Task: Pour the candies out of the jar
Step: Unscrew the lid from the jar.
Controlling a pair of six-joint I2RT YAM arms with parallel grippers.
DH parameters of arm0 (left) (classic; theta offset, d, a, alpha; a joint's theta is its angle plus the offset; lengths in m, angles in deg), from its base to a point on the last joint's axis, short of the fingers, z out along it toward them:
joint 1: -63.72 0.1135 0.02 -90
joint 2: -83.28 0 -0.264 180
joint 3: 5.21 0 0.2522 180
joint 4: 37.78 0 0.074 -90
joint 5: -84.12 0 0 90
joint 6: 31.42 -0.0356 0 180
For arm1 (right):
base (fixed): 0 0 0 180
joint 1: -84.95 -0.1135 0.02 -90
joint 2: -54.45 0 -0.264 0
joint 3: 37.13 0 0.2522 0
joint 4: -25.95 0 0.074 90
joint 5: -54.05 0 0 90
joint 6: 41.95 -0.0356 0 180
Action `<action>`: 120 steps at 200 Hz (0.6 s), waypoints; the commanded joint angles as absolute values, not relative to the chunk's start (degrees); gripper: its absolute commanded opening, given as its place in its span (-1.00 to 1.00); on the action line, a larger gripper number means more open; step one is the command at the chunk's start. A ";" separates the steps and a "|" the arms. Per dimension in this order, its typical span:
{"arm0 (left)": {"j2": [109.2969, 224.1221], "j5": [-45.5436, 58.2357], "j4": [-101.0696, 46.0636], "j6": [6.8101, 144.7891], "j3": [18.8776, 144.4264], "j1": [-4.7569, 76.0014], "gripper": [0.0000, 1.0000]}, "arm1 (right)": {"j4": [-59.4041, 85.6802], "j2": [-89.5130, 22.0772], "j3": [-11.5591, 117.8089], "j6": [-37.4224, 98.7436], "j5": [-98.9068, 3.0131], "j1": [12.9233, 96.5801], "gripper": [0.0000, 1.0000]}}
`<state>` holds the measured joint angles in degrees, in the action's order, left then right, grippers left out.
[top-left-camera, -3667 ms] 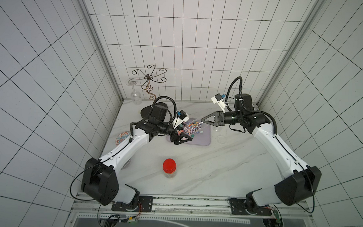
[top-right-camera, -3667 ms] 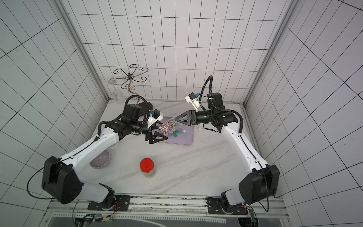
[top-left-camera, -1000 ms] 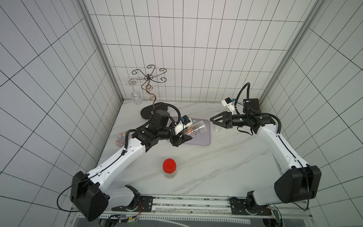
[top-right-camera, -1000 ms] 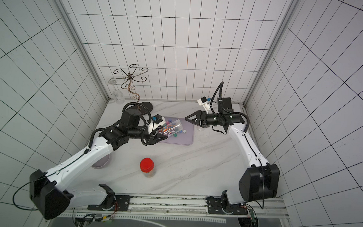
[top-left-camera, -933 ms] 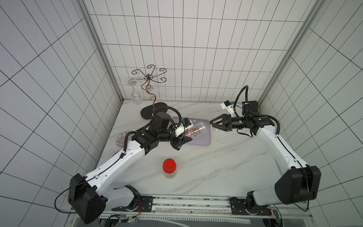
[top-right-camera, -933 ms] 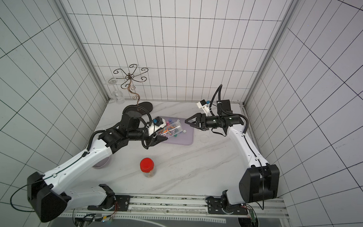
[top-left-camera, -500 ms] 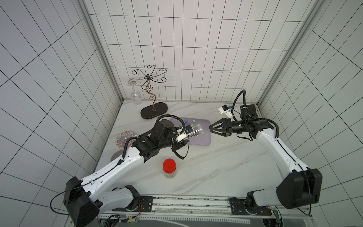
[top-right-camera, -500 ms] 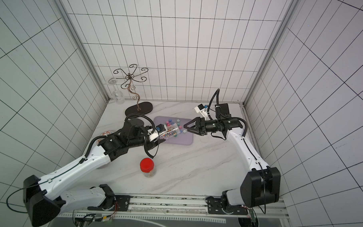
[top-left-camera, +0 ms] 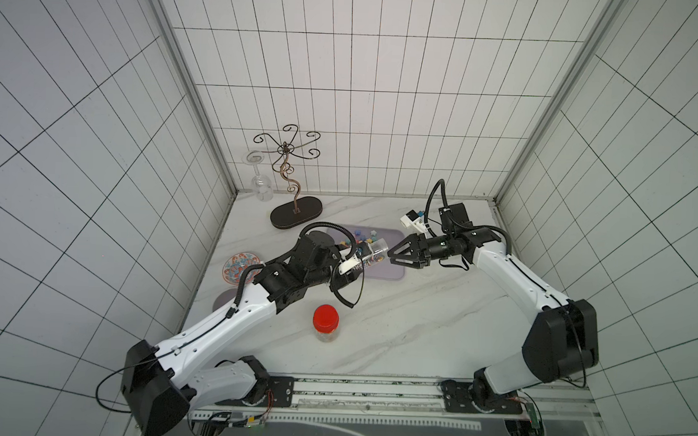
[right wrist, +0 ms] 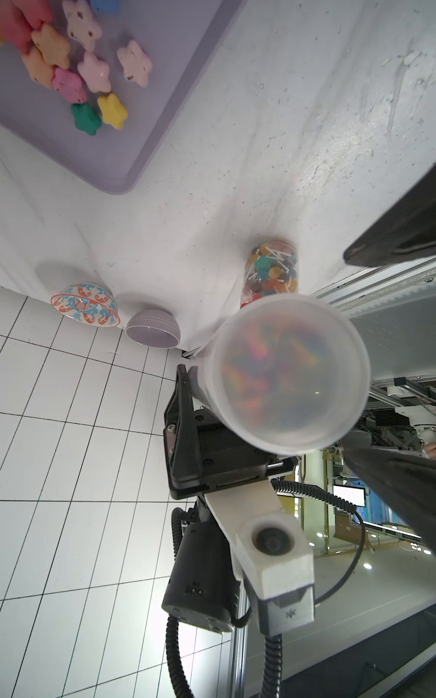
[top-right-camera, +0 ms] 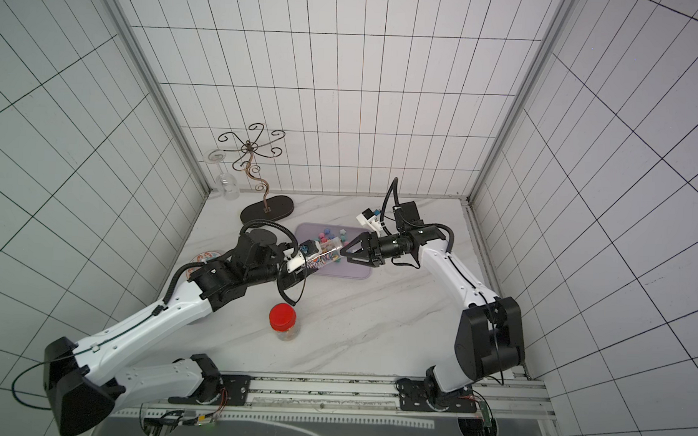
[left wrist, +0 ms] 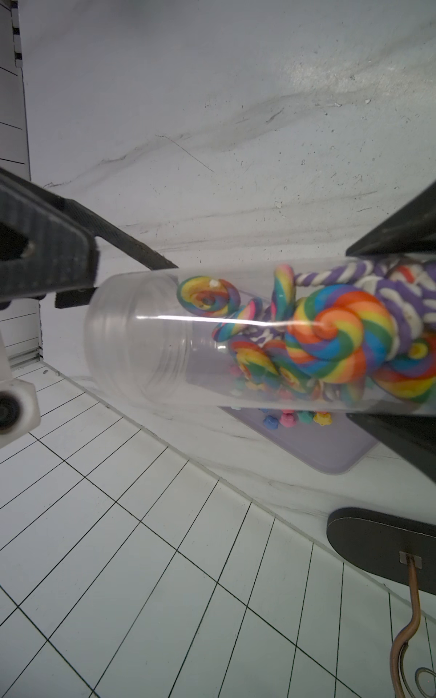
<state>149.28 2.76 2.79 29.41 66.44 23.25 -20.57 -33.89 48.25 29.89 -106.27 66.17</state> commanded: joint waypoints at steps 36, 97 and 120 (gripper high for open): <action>148.48 4.44 -0.41 29.31 66.16 23.03 -0.42 | -21.90 -36.38 57.05 32.40 -107.92 64.98 0.40; 148.58 5.27 -0.25 29.37 66.18 23.03 -0.41 | -23.72 -38.31 60.35 34.05 -108.48 64.56 0.29; 148.67 5.32 -0.15 29.40 66.29 23.03 -0.41 | -23.76 -38.58 60.81 34.14 -108.65 64.39 0.28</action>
<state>149.26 4.14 2.33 29.48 66.22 23.25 -22.42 -37.87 54.96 32.52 -106.93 65.10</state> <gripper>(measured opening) 0.541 0.641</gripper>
